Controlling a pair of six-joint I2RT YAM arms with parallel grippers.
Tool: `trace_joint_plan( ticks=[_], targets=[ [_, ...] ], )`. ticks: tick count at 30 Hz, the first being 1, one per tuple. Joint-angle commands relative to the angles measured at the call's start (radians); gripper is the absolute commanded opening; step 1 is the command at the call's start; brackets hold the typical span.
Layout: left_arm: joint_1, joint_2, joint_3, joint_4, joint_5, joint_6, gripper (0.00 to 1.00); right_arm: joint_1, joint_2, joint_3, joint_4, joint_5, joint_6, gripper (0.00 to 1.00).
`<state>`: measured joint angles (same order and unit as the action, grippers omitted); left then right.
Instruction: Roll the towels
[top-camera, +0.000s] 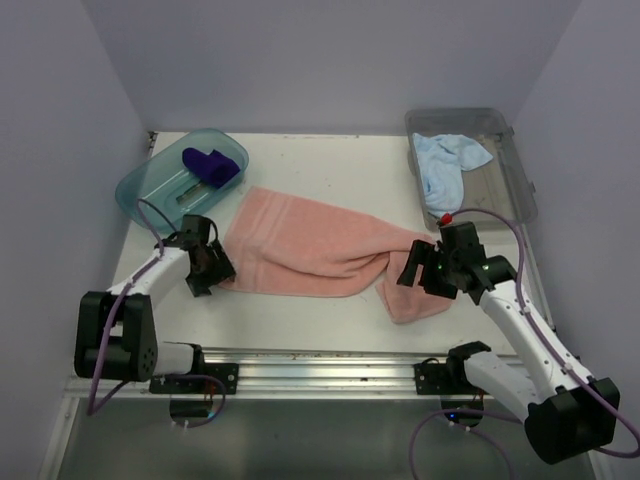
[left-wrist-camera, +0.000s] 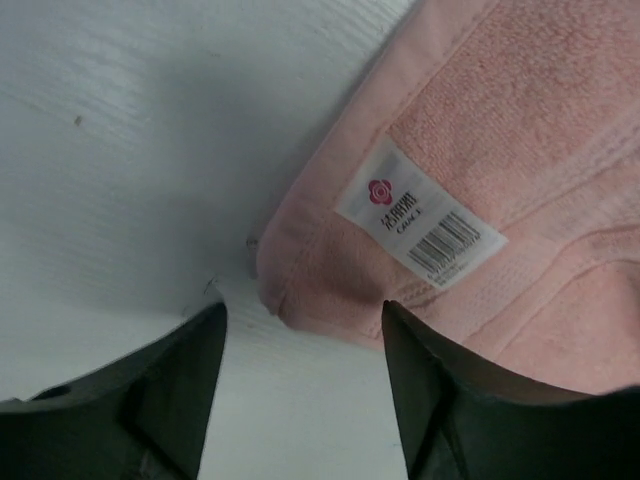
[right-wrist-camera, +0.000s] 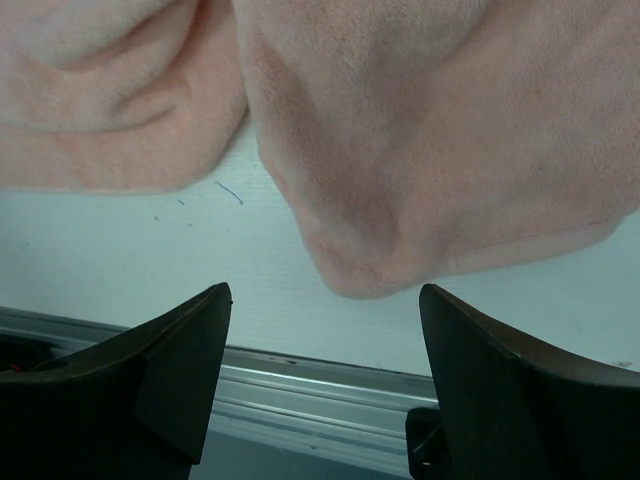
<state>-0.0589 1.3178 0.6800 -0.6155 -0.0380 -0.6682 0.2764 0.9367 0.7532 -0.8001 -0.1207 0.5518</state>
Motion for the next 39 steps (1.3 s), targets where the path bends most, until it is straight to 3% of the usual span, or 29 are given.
trace_joint_plan(
  ticks=[1, 3, 4, 7, 12, 15, 16, 18, 19, 22, 26, 29, 33, 36, 37, 39],
  targets=[
    [0.008, 0.102, -0.005, 0.134, -0.028, -0.005, 0.64, 0.017, 0.001, -0.046, -0.068, 0.064, 0.031, 0.8],
    [0.008, 0.135, 0.021, 0.125, -0.028, 0.001, 0.5, 0.032, -0.007, -0.069, -0.062, 0.101, 0.079, 0.8],
    [0.008, 0.141, 0.029, 0.117, -0.046, 0.001, 0.31, 0.038, -0.007, -0.096, -0.042, 0.107, 0.089, 0.81],
    [0.008, 0.1, 0.041, 0.094, -0.072, -0.019, 0.0, 0.107, 0.054, -0.132, 0.019, 0.118, 0.096, 0.82],
    [0.008, 0.029, 0.056, 0.059, -0.039, -0.031, 0.0, 0.325, 0.22, -0.066, 0.055, 0.303, 0.143, 0.82],
    [0.008, 0.005, 0.093, 0.022, -0.037, -0.028, 0.0, 0.351, 0.303, -0.052, 0.111, 0.343, 0.151, 0.77],
    [0.008, -0.002, 0.105, 0.011, -0.046, -0.025, 0.0, 0.353, 0.326, -0.048, 0.128, 0.358, 0.152, 0.65],
    [0.008, -0.015, 0.141, -0.012, -0.054, -0.001, 0.0, 0.356, 0.375, -0.037, 0.128, 0.426, 0.145, 0.5],
    [0.008, -0.017, 0.157, -0.027, -0.072, 0.005, 0.0, 0.356, 0.385, -0.016, 0.116, 0.444, 0.14, 0.28],
    [0.013, -0.017, 0.252, -0.081, -0.089, 0.038, 0.0, 0.351, 0.387, 0.056, 0.079, 0.518, 0.087, 0.0],
    [0.024, -0.02, 0.372, -0.112, -0.085, 0.045, 0.0, 0.302, 0.381, 0.219, 0.035, 0.596, -0.008, 0.0],
    [0.05, -0.012, 0.504, -0.133, -0.062, 0.059, 0.0, 0.213, 0.383, 0.4, 0.048, 0.541, -0.116, 0.0],
    [0.134, -0.015, 0.656, -0.182, -0.028, 0.078, 0.0, 0.167, 0.387, 0.747, 0.0, 0.562, -0.196, 0.0],
    [0.249, -0.055, 0.711, -0.187, 0.058, 0.091, 0.0, 0.153, 0.343, 0.843, -0.014, 0.584, -0.22, 0.0],
    [0.31, -0.064, 0.725, -0.19, 0.076, 0.093, 0.0, 0.152, 0.297, 0.842, -0.014, 0.587, -0.22, 0.0],
    [0.332, -0.09, 0.731, -0.219, 0.049, 0.085, 0.0, 0.145, 0.246, 0.783, -0.016, 0.602, -0.213, 0.0]
  ],
)
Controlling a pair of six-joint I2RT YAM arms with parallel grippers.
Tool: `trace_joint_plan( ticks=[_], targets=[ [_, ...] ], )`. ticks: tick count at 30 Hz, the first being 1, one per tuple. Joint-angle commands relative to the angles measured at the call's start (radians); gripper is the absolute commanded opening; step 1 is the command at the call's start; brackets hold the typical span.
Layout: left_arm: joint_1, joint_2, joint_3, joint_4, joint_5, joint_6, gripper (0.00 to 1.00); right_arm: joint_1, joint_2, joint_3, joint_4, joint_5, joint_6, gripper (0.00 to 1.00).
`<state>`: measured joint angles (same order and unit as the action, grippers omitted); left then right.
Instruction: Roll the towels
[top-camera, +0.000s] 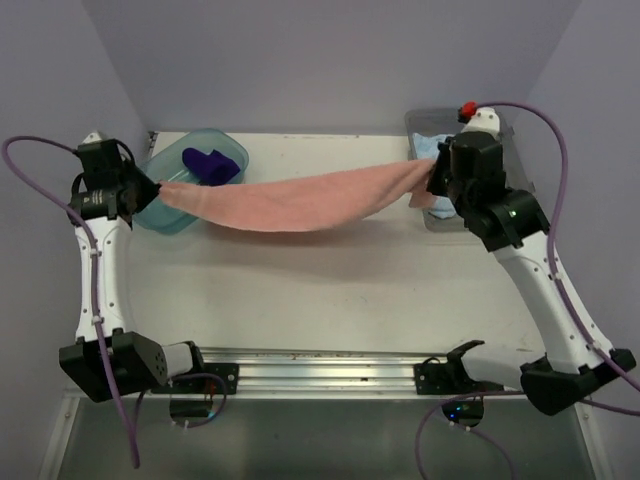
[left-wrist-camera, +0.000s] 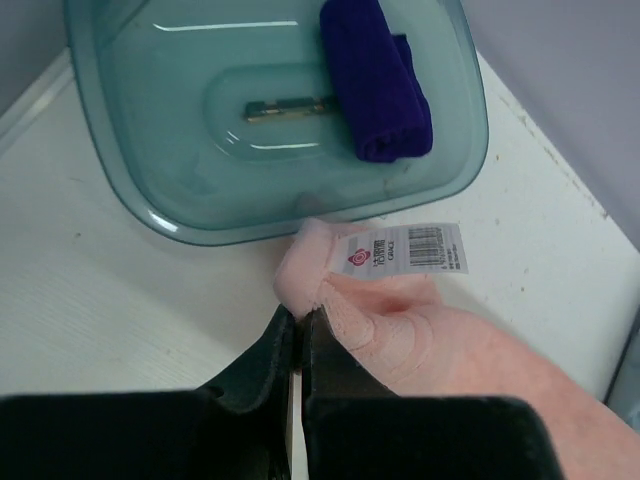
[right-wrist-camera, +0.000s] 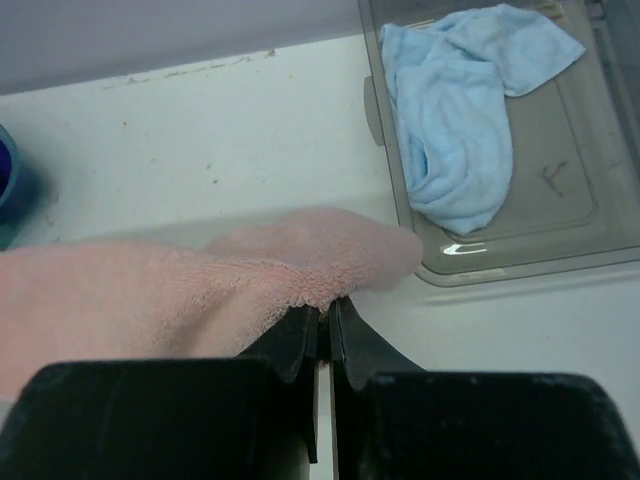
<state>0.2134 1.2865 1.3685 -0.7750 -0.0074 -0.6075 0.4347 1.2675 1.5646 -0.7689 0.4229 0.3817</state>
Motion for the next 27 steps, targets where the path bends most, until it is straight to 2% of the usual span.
trace_joint_plan(
  ticks=[1, 4, 6, 7, 8, 10, 11, 14, 20, 27],
  targets=[
    [0.064, -0.071, 0.031, -0.056, 0.017, 0.022, 0.0, -0.014, -0.109, -0.063, -0.049, 0.056, -0.04, 0.0],
    [0.072, -0.124, -0.069, -0.035, 0.012, 0.006, 0.0, -0.028, -0.186, -0.205, -0.099, 0.036, 0.006, 0.0],
    [0.075, -0.153, -0.173, -0.036, 0.014, 0.0, 0.0, -0.031, -0.227, -0.326, -0.139, 0.013, 0.051, 0.12],
    [0.076, -0.164, -0.212, -0.037, 0.017, 0.002, 0.0, -0.031, -0.247, -0.372, -0.174, 0.016, 0.066, 0.35],
    [0.076, -0.173, -0.298, -0.032, 0.023, 0.005, 0.0, -0.034, -0.266, -0.418, -0.191, 0.019, 0.104, 0.51],
    [0.076, -0.193, -0.43, -0.001, 0.07, 0.012, 0.0, -0.056, -0.306, -0.52, -0.213, -0.018, 0.155, 0.75],
    [0.076, -0.191, -0.469, 0.003, 0.086, 0.014, 0.0, -0.063, -0.312, -0.543, -0.211, -0.035, 0.167, 0.78],
    [0.073, -0.185, -0.577, 0.043, 0.145, 0.012, 0.0, -0.067, -0.283, -0.583, -0.184, -0.105, 0.186, 0.83],
    [0.073, -0.208, -0.583, 0.043, 0.095, 0.029, 0.0, -0.068, -0.24, -0.682, -0.135, -0.151, 0.221, 0.83],
    [0.075, -0.222, -0.557, 0.02, 0.078, 0.02, 0.0, -0.073, -0.407, -0.889, -0.113, -0.271, 0.413, 0.8]
  ],
)
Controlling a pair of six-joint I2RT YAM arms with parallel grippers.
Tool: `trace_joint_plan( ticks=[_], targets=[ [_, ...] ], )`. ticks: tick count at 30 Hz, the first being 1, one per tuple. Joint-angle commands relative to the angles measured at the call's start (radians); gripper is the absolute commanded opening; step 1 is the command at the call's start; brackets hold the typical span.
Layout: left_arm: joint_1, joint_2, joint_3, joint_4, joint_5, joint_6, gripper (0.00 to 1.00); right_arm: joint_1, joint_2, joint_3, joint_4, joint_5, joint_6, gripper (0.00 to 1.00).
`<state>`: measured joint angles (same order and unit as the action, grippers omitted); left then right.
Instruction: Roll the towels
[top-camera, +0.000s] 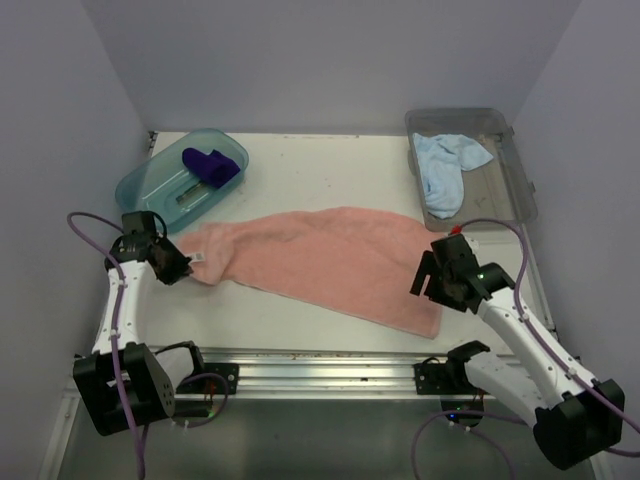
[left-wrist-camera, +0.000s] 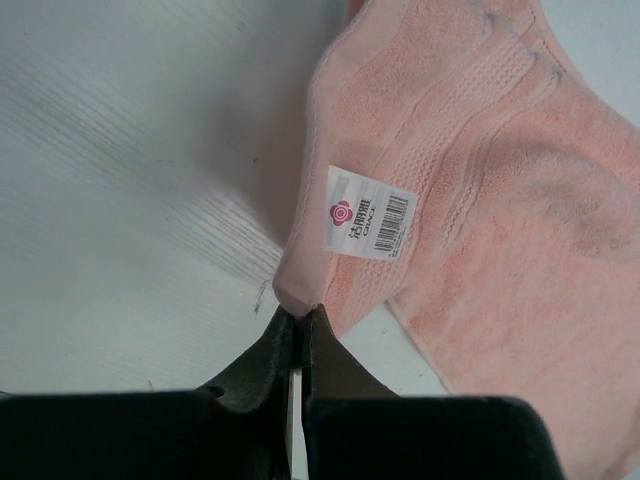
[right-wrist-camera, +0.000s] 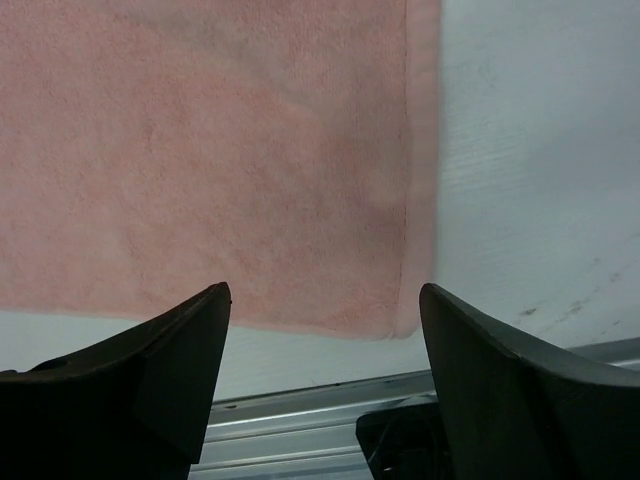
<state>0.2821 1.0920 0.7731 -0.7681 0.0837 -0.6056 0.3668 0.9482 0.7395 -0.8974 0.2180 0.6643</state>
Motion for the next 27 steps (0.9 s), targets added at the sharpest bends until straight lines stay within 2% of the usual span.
trace_joint_plan(
  ticks=[1, 6, 14, 23, 27],
  targets=[
    [0.005, -0.029, 0.04, 0.012, -0.022, 0.017, 0.0, -0.003, -0.113, -0.086, -0.007, -0.066, 0.18, 0.79],
    [0.006, -0.024, 0.052, 0.023, -0.032, 0.009, 0.0, -0.003, -0.25, -0.182, -0.072, -0.053, 0.323, 0.74],
    [0.005, 0.014, 0.078, 0.047, -0.012, -0.003, 0.0, -0.003, -0.25, -0.235, -0.135, -0.071, 0.53, 0.75],
    [0.005, 0.025, 0.118, 0.032, -0.015, 0.001, 0.0, -0.003, -0.177, -0.316, -0.046, -0.072, 0.601, 0.71],
    [0.005, 0.025, 0.127, 0.029, -0.012, -0.002, 0.0, -0.003, -0.155, -0.321, -0.002, -0.039, 0.6, 0.64]
  ],
)
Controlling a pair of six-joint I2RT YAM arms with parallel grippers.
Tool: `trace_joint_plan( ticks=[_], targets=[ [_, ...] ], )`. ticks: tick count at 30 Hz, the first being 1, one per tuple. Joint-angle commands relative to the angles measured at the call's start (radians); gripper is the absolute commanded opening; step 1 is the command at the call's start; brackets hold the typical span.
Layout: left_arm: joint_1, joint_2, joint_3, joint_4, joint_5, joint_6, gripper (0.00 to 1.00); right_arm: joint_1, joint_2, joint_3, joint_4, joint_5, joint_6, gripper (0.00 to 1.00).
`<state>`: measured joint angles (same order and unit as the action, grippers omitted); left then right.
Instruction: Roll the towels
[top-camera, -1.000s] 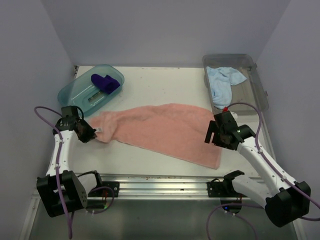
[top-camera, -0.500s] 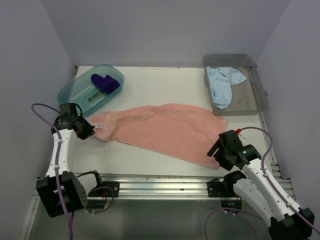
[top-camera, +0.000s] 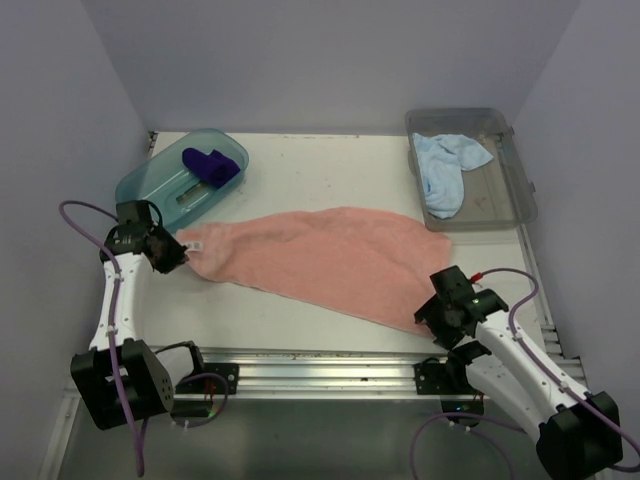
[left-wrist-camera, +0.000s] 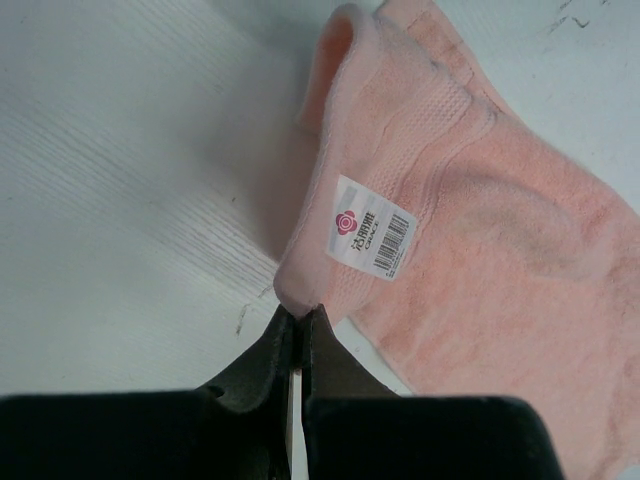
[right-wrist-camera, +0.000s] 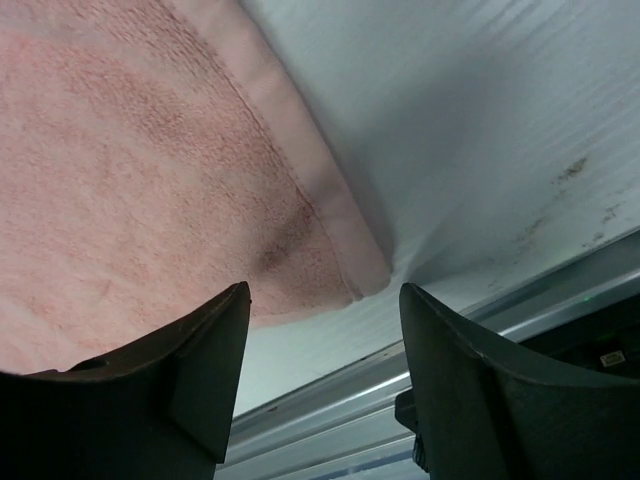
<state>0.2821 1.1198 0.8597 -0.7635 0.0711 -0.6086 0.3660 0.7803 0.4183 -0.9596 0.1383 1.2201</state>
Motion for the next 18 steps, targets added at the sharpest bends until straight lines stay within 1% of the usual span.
trace_joint_plan(
  ticks=[1, 4, 6, 7, 8, 10, 11, 13, 15, 16, 17, 18],
  targets=[
    [0.006, -0.003, 0.042, 0.024, 0.002, 0.0, 0.0, -0.004, 0.016, -0.006, 0.09, 0.043, 0.038, 0.63],
    [0.005, -0.005, 0.045, 0.02, 0.001, 0.004, 0.0, -0.002, 0.022, -0.022, 0.13, 0.063, 0.041, 0.58],
    [0.006, -0.005, 0.055, 0.007, -0.002, 0.009, 0.0, -0.002, 0.01, -0.029, 0.14, 0.07, 0.044, 0.47],
    [0.006, -0.006, 0.058, 0.004, -0.002, 0.012, 0.0, -0.001, 0.004, -0.026, 0.139, 0.073, 0.041, 0.4],
    [0.005, -0.012, 0.059, -0.003, -0.004, 0.012, 0.0, -0.002, -0.003, -0.02, 0.137, 0.075, 0.039, 0.24],
    [0.005, -0.017, 0.064, -0.007, -0.01, 0.01, 0.0, -0.002, -0.022, -0.007, 0.125, 0.078, 0.029, 0.06],
    [0.006, -0.023, 0.068, -0.013, -0.01, 0.009, 0.0, -0.002, -0.033, 0.019, 0.118, 0.083, 0.022, 0.0],
    [0.005, -0.026, 0.084, -0.017, -0.001, 0.006, 0.0, -0.002, -0.065, 0.062, 0.087, 0.101, -0.008, 0.0],
    [0.005, -0.031, 0.119, -0.02, 0.009, 0.004, 0.0, -0.001, -0.079, 0.16, 0.072, 0.155, -0.045, 0.0],
    [0.006, -0.029, 0.14, -0.02, 0.013, 0.01, 0.0, -0.002, -0.078, 0.203, 0.065, 0.179, -0.11, 0.0],
    [0.005, -0.017, 0.169, -0.034, 0.027, 0.02, 0.0, -0.002, -0.069, 0.3, 0.07, 0.222, -0.16, 0.0],
    [0.005, -0.005, 0.258, -0.055, 0.042, 0.024, 0.0, -0.006, -0.049, 0.359, 0.058, 0.251, -0.206, 0.0]
  ],
)
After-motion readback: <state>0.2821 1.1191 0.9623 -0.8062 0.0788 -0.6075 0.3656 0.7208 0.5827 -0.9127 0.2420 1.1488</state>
